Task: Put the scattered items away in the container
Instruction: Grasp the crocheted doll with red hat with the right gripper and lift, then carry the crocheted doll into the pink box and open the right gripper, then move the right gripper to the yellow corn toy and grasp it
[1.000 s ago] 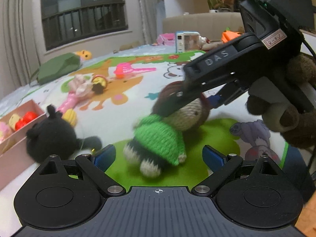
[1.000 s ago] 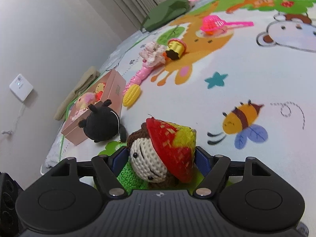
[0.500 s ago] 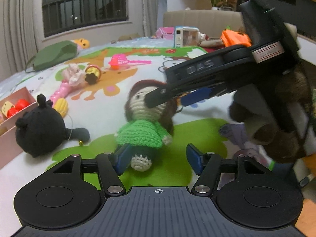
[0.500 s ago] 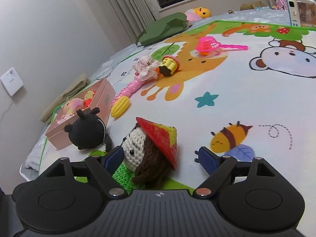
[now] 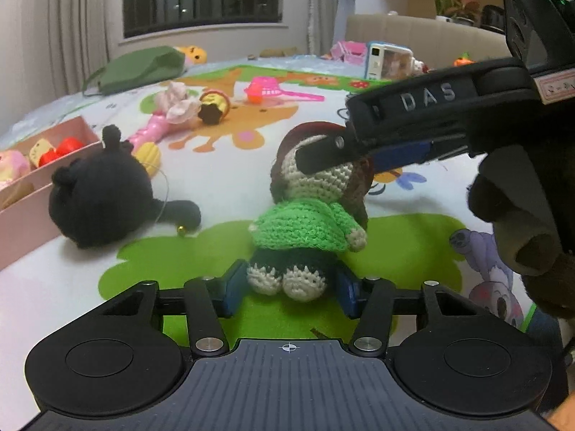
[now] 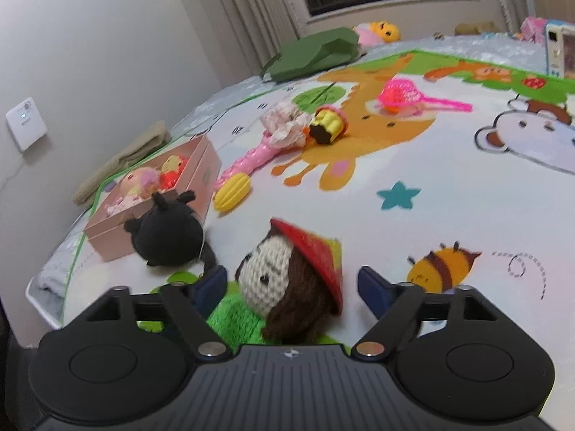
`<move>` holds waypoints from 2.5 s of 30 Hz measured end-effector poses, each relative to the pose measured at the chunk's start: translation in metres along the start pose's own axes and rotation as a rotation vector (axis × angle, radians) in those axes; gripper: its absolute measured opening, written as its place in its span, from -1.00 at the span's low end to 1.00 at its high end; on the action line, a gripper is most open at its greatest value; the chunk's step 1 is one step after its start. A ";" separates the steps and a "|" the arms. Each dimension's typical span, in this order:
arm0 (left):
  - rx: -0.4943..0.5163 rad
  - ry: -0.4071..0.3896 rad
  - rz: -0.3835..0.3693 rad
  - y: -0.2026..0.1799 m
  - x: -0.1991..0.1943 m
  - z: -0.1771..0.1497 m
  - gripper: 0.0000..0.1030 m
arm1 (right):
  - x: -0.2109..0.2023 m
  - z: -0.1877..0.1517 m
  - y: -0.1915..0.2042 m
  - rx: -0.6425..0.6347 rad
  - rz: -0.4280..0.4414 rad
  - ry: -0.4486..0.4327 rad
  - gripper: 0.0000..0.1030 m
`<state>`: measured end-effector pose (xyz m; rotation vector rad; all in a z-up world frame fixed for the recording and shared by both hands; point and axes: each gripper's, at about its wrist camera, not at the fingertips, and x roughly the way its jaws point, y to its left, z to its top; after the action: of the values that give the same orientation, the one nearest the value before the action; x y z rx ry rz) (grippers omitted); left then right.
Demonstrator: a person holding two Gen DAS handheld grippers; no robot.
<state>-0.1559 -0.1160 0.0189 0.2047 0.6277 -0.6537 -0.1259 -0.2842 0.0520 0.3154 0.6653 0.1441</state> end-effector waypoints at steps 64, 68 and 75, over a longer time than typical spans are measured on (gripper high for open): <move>-0.297 -0.230 0.189 0.181 -0.051 0.029 0.83 | 0.115 0.097 0.123 -0.265 0.065 0.042 0.77; -0.264 -0.182 0.175 0.169 -0.048 0.017 0.84 | 0.107 0.079 0.111 -0.218 0.064 0.040 0.77; -0.298 -0.056 0.171 0.158 -0.039 0.002 0.89 | 0.136 0.104 0.089 -0.112 0.019 0.076 0.04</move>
<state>-0.0807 0.0264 0.0413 -0.0371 0.6378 -0.3937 0.0422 -0.1939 0.0792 0.2095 0.7265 0.2119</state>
